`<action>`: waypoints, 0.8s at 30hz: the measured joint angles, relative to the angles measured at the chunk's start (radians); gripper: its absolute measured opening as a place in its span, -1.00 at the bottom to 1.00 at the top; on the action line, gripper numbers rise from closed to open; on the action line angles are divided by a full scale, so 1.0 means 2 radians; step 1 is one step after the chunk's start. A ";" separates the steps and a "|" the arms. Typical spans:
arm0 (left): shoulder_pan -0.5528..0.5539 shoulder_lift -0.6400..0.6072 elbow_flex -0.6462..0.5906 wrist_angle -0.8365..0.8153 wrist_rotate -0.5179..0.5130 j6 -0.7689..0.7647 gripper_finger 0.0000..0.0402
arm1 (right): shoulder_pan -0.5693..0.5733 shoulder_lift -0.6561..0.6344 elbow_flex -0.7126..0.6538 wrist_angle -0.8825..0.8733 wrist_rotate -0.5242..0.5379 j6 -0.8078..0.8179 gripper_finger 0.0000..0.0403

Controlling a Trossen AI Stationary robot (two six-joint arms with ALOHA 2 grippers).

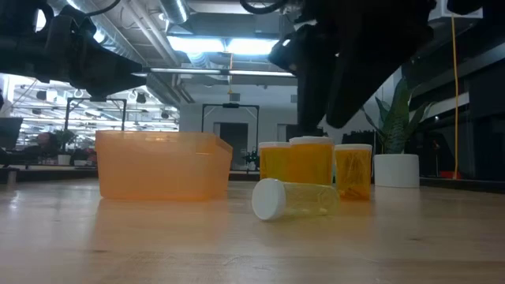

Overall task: Pick and place medicine bottles into bin by pill shape (circle, oval)
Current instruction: Put the small yellow medicine bottle into the blue bin

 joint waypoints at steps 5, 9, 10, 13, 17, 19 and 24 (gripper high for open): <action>0.000 0.000 0.000 0.000 0.000 0.000 0.31 | 0.000 0.021 0.012 0.007 -0.001 0.005 -0.21; 0.000 0.000 0.000 0.000 0.000 0.000 0.31 | 0.000 0.055 0.056 -0.026 0.000 0.001 -0.21; 0.000 0.000 0.000 0.000 0.000 0.000 0.31 | 0.000 0.064 0.068 -0.041 0.005 -0.006 -0.21; 0.000 0.000 0.000 0.000 0.000 0.000 0.31 | 0.000 0.085 0.094 -0.081 0.014 -0.010 -0.21; 0.000 0.000 0.000 0.000 0.000 0.000 0.31 | 0.000 0.093 0.105 -0.078 0.015 -0.021 -0.21; 0.000 0.000 0.000 0.000 0.000 0.000 0.31 | 0.000 0.093 0.105 -0.076 0.015 -0.023 -0.21; 0.000 0.000 0.000 0.000 0.000 0.000 0.31 | -0.003 0.095 0.105 -0.077 0.012 -0.036 -0.21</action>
